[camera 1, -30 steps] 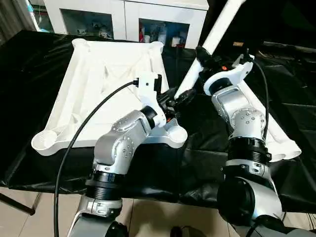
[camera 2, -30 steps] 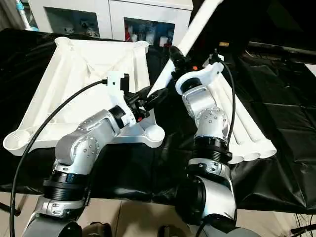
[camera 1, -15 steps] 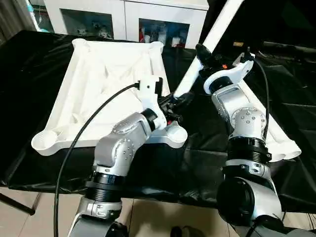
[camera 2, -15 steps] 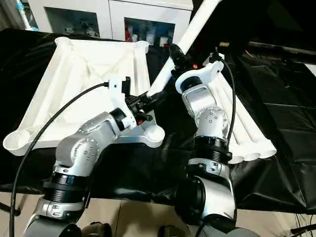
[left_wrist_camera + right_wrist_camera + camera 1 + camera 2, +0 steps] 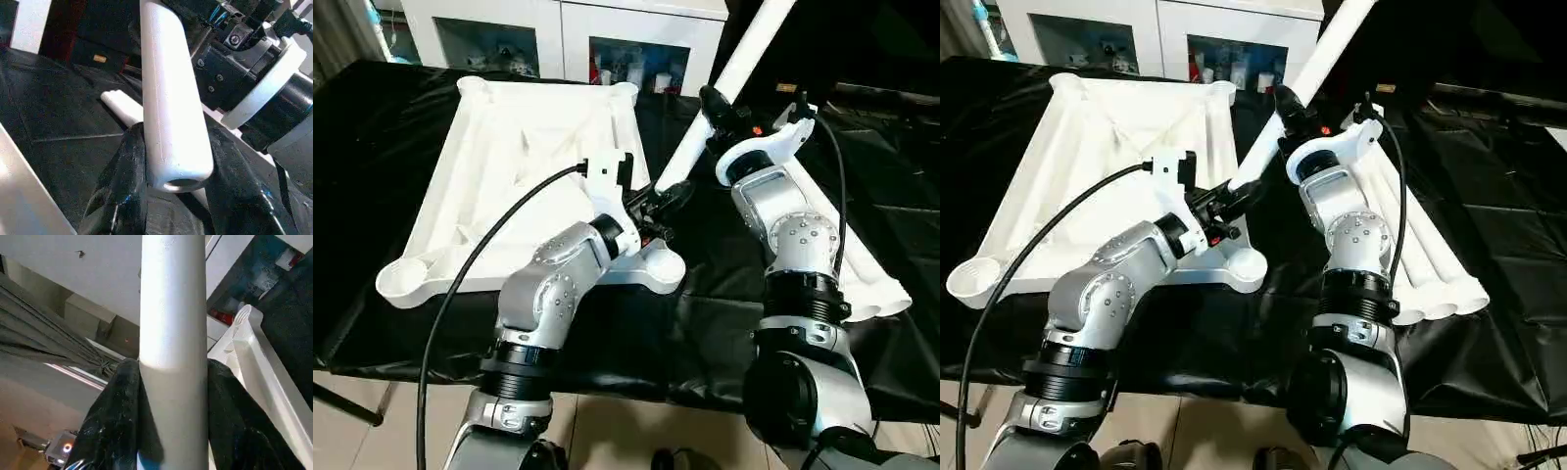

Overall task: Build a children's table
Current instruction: Pick table leg

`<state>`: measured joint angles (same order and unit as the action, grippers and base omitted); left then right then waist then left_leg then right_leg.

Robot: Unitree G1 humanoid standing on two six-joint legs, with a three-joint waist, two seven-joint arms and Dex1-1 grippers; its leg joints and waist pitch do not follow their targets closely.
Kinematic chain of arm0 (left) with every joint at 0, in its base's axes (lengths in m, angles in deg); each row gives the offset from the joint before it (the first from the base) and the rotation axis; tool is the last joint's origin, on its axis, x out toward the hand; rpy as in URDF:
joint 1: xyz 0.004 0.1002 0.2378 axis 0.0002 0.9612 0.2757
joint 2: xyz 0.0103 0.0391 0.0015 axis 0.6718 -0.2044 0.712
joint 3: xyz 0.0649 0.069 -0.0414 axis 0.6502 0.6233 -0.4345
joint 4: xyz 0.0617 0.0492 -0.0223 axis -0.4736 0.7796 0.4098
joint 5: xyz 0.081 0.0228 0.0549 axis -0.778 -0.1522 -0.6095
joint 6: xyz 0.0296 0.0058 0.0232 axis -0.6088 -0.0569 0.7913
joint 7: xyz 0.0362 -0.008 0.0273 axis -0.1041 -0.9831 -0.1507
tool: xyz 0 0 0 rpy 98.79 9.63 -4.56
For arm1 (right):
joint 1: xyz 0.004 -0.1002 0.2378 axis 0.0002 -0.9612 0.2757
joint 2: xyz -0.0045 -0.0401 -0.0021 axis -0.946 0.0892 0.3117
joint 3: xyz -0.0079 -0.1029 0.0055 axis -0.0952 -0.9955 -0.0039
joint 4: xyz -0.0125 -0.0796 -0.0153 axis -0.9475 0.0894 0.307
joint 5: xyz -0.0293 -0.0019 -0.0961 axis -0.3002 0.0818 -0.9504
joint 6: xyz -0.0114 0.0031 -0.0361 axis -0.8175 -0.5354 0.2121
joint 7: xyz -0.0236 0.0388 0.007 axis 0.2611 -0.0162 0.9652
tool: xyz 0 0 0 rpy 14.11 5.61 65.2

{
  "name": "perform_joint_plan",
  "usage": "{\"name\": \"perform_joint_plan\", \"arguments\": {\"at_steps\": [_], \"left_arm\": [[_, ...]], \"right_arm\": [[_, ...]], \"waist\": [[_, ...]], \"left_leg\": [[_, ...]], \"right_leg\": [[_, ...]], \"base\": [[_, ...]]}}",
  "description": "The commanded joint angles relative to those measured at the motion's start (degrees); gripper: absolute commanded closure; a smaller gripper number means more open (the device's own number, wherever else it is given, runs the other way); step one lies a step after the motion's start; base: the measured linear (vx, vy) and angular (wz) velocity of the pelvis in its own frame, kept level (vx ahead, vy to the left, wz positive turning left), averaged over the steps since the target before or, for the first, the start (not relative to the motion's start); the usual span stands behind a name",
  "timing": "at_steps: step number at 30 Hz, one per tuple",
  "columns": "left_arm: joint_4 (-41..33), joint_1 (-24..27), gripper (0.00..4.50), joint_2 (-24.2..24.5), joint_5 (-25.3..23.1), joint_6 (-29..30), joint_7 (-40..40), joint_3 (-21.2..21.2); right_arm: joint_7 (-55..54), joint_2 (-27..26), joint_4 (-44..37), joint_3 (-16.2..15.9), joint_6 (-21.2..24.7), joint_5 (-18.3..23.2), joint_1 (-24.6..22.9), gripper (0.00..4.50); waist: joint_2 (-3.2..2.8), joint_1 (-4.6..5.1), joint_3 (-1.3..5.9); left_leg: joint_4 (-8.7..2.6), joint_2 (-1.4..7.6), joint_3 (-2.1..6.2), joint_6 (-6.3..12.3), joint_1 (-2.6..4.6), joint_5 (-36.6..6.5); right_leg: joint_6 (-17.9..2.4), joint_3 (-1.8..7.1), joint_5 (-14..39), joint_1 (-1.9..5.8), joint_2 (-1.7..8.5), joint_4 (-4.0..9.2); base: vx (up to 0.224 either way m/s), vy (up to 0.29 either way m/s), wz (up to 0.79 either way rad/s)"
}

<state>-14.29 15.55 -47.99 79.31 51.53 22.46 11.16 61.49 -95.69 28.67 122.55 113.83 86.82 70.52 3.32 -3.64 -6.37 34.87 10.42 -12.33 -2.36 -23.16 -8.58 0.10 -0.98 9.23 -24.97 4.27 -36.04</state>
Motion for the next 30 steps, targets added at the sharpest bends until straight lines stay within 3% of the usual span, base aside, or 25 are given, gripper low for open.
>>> {"name": "perform_joint_plan", "arguments": {"at_steps": [1,2,5,13,15,20,27,30], "left_arm": [[-0.31,-1.27,3.17,0.27,-0.53,-1.50,0.32,-0.17],[-0.31,-1.25,3.17,0.30,-0.57,-1.69,0.32,-0.23],[-0.37,-1.23,3.17,0.36,-0.50,-1.90,0.22,-0.36],[-0.05,-1.35,3.17,0.35,-0.33,-2.56,0.22,-0.44],[0.06,-1.35,3.18,0.34,-0.20,-2.79,0.21,-0.48],[0.11,-1.36,3.18,0.38,-0.20,-3.00,0.24,-0.56],[1.73,-2.97,3.18,5.85,-0.26,-4.04,-0.89,-4.45],[1.95,-3.04,3.18,7.99,-0.12,-3.75,-2.03,-5.30]], "right_arm": [[-0.49,0.47,0.19,-0.63,-0.51,-0.16,0.32,3.09],[-0.41,0.46,0.25,-0.65,-0.55,-0.04,0.30,3.09],[-0.32,0.50,0.34,-0.73,-0.61,0.13,0.30,2.39],[-0.50,0.89,0.43,-1.33,-0.48,-0.13,0.17,1.88],[-0.70,0.99,0.41,-1.46,-0.34,-0.21,0.02,1.55],[-0.65,1.17,0.22,-1.68,0.33,-0.20,-0.22,1.52],[-0.81,4.95,-3.14,-2.71,4.13,-1.52,-5.65,1.52],[-0.19,6.37,-4.31,-2.97,5.67,-1.40,-7.38,1.52]], "waist": [[-0.31,-0.24,6.24],[-0.39,-0.27,6.29],[-0.37,-0.24,6.29],[-0.39,-0.25,6.36],[-0.44,-0.25,6.35],[-0.52,-0.24,6.33],[-0.53,-0.47,6.42],[-0.73,-0.38,6.47]], "left_leg": [[-3.73,1.68,1.29,-0.03,1.56,-11.00],[-3.69,1.69,1.29,-0.01,1.60,-10.93],[-3.70,1.68,1.28,0.04,1.57,-10.81],[-3.65,1.67,1.27,0.16,1.56,-10.36],[-3.64,1.69,1.26,0.20,1.59,-10.40],[-3.68,1.70,1.29,-0.04,1.62,-10.83],[-3.68,1.52,1.36,-0.56,1.62,-9.56],[-3.58,1.50,1.34,-0.47,1.61,-8.90]], "right_leg": [[-7.42,1.24,10.65,3.10,2.49,4.13],[-7.47,1.27,10.56,3.10,2.54,4.12],[-7.56,1.24,10.20,3.11,2.46,4.07],[-7.78,1.25,9.33,3.17,2.46,3.96],[-7.96,1.25,9.23,3.12,2.45,3.96],[-7.89,1.25,9.73,3.14,2.46,4.01],[-7.13,1.24,8.64,3.35,2.42,3.84],[-7.87,1.23,7.08,3.35,2.31,3.64]], "base": [[0.000,0.000,0.00],[0.000,0.000,0.00],[0.000,0.000,0.00],[0.000,0.000,0.00],[0.000,0.000,0.00],[0.000,0.000,0.00],[0.000,0.000,0.00],[0.000,0.000,0.00]]}}
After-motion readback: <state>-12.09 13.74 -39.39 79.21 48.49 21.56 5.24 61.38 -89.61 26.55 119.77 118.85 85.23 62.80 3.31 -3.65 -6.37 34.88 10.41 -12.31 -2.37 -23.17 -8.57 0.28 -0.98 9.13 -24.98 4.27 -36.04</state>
